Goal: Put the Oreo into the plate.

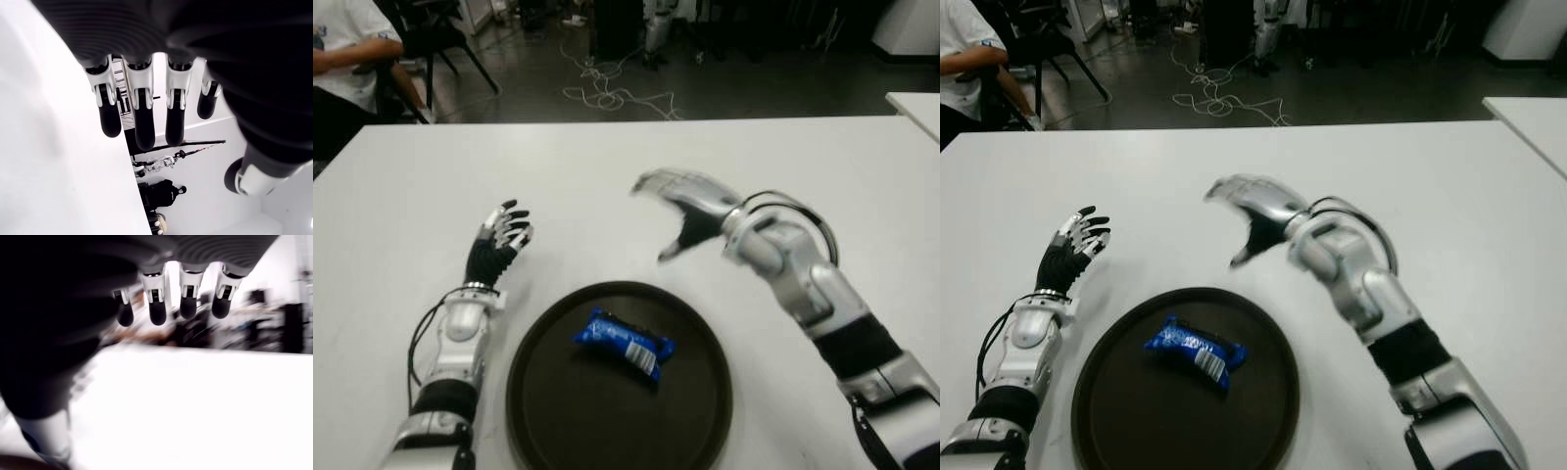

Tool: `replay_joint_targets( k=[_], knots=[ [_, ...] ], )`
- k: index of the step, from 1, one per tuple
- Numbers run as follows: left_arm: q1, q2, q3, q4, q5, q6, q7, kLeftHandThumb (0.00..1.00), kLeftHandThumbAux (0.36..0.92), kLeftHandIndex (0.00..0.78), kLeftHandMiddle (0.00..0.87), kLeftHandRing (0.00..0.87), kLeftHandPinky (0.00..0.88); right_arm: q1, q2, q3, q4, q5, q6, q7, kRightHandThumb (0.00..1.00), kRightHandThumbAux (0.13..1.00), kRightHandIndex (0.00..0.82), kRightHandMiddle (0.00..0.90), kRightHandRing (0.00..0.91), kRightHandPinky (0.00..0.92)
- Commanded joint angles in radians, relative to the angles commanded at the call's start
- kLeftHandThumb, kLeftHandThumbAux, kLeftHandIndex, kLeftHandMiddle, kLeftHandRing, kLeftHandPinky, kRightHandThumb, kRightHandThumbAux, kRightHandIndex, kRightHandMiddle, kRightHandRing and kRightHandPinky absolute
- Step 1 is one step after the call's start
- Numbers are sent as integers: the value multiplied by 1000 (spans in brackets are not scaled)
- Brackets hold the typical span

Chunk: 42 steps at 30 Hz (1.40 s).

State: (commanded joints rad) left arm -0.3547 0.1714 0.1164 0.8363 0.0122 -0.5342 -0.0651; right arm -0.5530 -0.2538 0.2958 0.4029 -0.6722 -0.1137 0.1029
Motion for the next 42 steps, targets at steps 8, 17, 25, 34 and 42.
replay_joint_targets(
  k=[8, 17, 25, 34, 42],
  knots=[
    [-8, 1, 0, 7, -7, 2, -18, 104, 568, 133, 238, 241, 239, -45, 69, -142, 363, 187, -143, -226, 0, 777, 113, 150, 153, 182],
    [-9, -3, 4, 5, -14, 2, -32, 122, 575, 145, 244, 235, 225, -192, 152, -464, 736, 590, -181, -154, 0, 761, 240, 308, 325, 360],
    [-6, -3, 3, -5, -13, 4, -32, 124, 569, 142, 240, 228, 205, -251, 144, -534, 849, 675, -118, -131, 0, 806, 287, 351, 371, 391],
    [-5, -9, 7, -9, -25, 19, -30, 120, 574, 151, 250, 235, 227, -249, 165, -537, 843, 706, -124, -129, 0, 831, 253, 334, 352, 381],
    [-8, -5, 6, -14, -27, 42, -31, 106, 574, 149, 246, 233, 223, -242, 185, -533, 820, 714, -127, -135, 0, 841, 231, 329, 355, 400]
  ],
)
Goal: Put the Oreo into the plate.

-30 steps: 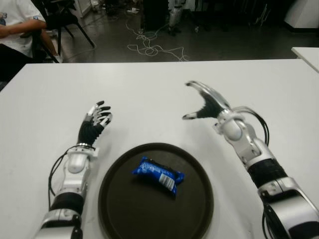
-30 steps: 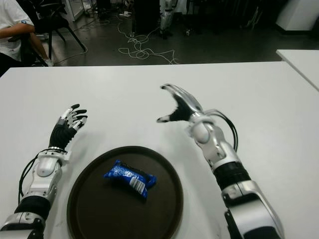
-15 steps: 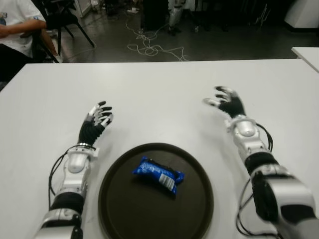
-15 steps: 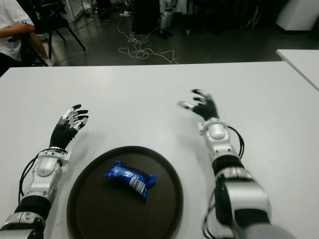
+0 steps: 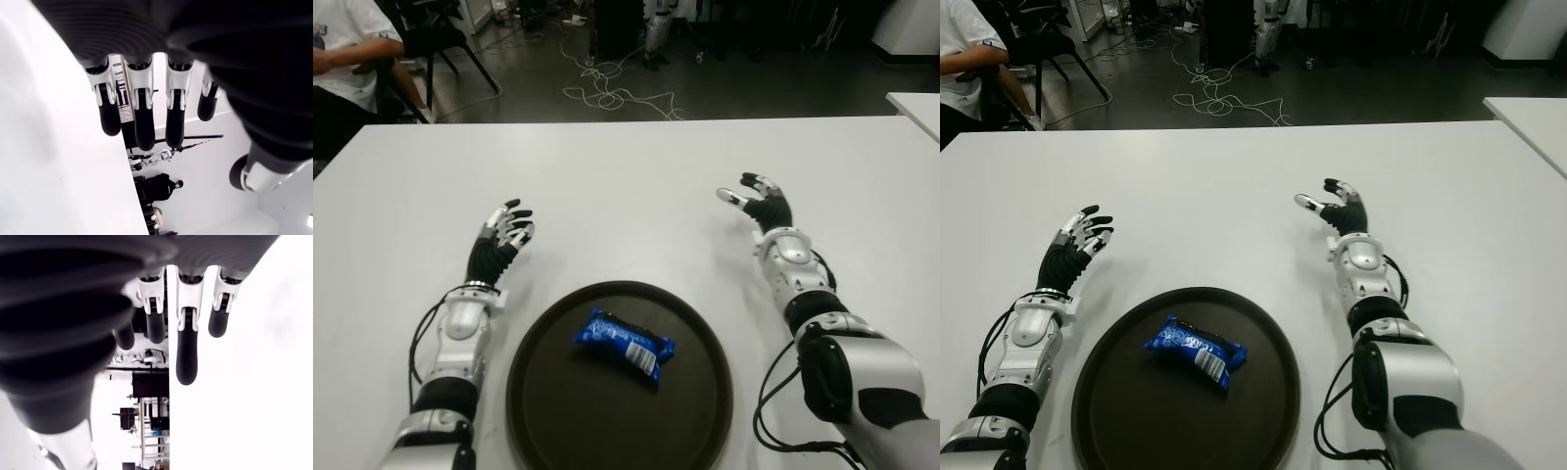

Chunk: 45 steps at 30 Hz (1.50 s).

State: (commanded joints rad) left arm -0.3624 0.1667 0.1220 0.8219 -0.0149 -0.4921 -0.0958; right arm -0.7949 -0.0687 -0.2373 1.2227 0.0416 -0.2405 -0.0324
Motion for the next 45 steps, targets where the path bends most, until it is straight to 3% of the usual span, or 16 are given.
replay_joint_targets(
  k=[9, 18, 21, 31, 45],
  knots=[
    [-1, 4, 4, 14, -11, -12, -18, 113, 574, 142, 237, 223, 194, 59, 39, 20, -109, 6, -38, 0, 0, 854, 251, 345, 374, 412],
    [-11, 10, 12, 48, -18, -22, -35, 133, 586, 142, 241, 234, 229, 222, 68, 72, -351, -7, -39, -11, 0, 854, 256, 344, 359, 396],
    [-6, 9, 13, 50, -15, -33, -34, 132, 574, 139, 239, 229, 208, 255, 70, 86, -396, -16, -35, -28, 0, 836, 278, 356, 375, 409],
    [8, 10, 14, 21, -11, -31, -23, 113, 569, 152, 252, 235, 220, 297, 67, 121, -474, -27, -3, -44, 0, 802, 267, 343, 361, 389],
    [14, 17, 8, 15, 13, -36, -2, 93, 593, 152, 250, 232, 218, 320, 65, 137, -509, -33, -3, -41, 0, 784, 268, 342, 357, 371]
  ],
)
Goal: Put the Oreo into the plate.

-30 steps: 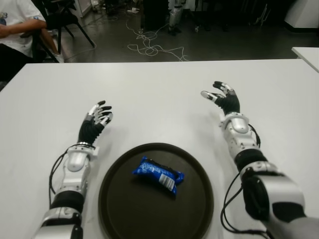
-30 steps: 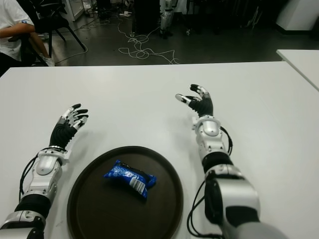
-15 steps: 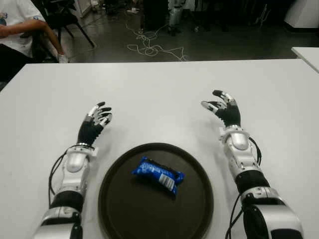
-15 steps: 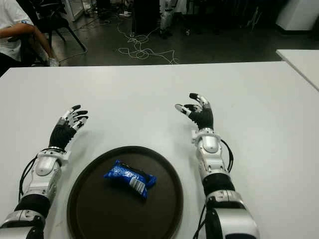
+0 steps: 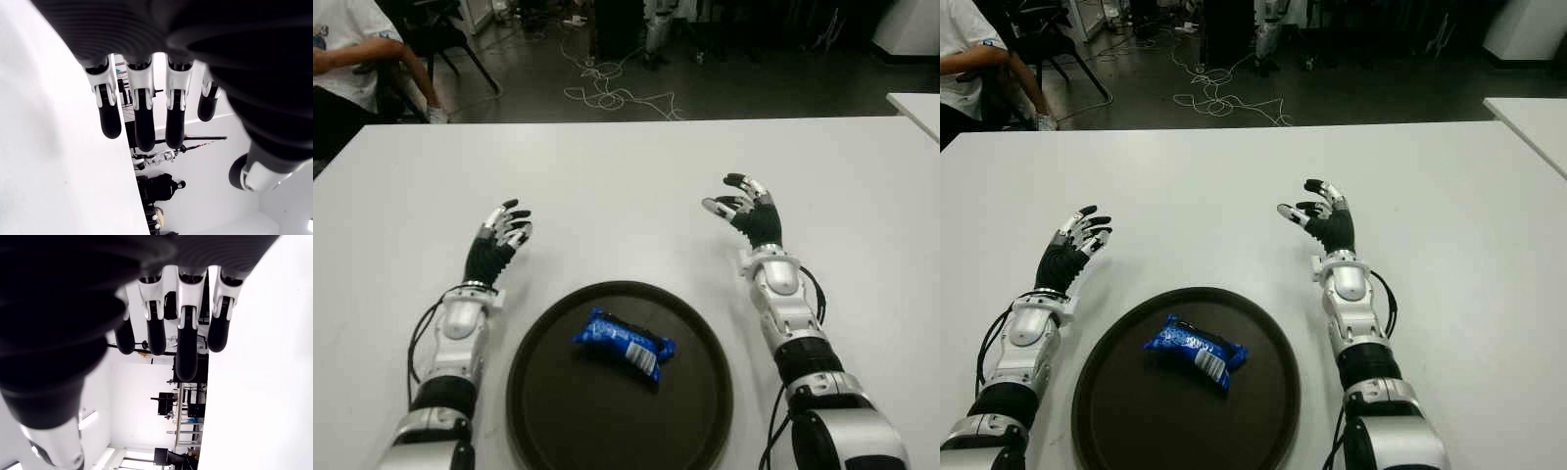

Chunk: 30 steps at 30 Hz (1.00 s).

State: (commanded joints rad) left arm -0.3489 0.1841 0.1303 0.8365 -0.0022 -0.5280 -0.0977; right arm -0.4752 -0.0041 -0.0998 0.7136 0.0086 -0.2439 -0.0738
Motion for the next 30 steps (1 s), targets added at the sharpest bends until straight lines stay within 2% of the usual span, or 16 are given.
replay_joint_targets(
  k=[11, 15, 23, 30],
  knots=[
    [1, 4, 4, -1, -6, -3, -9, 95, 572, 140, 238, 225, 210, 35, 3, 11, -57, -5, 0, -4, 0, 775, 247, 327, 343, 364],
    [0, 4, 8, -1, -17, 11, -17, 103, 575, 138, 238, 229, 220, 60, -6, 11, -36, -5, -21, 4, 0, 766, 254, 331, 345, 362],
    [0, 10, 2, 3, -6, 12, -13, 93, 576, 142, 239, 222, 197, 8, -11, 10, 104, -12, -57, -5, 0, 777, 271, 342, 353, 371],
    [-1, 12, -3, 3, 2, 7, -13, 79, 570, 123, 223, 213, 185, -16, -23, 19, 156, -22, -79, -3, 0, 773, 277, 345, 366, 385]
  ],
)
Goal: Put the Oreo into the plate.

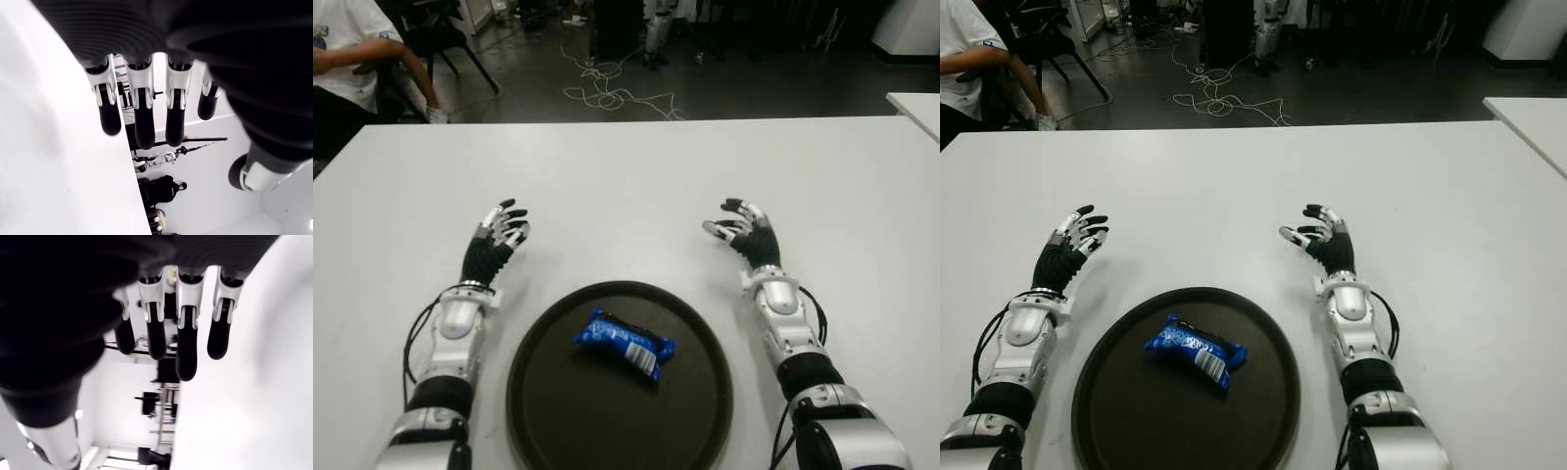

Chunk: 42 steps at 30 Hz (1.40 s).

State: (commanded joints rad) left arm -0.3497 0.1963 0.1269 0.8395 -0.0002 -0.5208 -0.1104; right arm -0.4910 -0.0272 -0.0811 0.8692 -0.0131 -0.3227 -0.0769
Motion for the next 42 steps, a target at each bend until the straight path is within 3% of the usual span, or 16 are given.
replay_joint_targets(
  k=[12, 23, 36, 42],
  knots=[
    [9, -7, 4, -15, -15, 11, -3, 104, 584, 131, 233, 221, 202, -22, -20, 14, 65, -35, -55, -13, 0, 735, 259, 328, 343, 354],
    [8, -5, 1, -10, -2, 1, 15, 101, 579, 132, 237, 222, 207, -32, -24, 4, 106, -19, -109, 0, 0, 733, 261, 329, 351, 370],
    [4, -11, -1, 2, 2, -10, 24, 108, 586, 139, 248, 247, 253, -35, -27, -12, 116, -10, -115, 5, 0, 750, 246, 323, 347, 377],
    [4, -13, -2, 4, 0, -5, 20, 111, 589, 141, 245, 236, 221, -39, -28, -15, 118, -9, -106, 7, 0, 766, 265, 335, 356, 379]
  ],
)
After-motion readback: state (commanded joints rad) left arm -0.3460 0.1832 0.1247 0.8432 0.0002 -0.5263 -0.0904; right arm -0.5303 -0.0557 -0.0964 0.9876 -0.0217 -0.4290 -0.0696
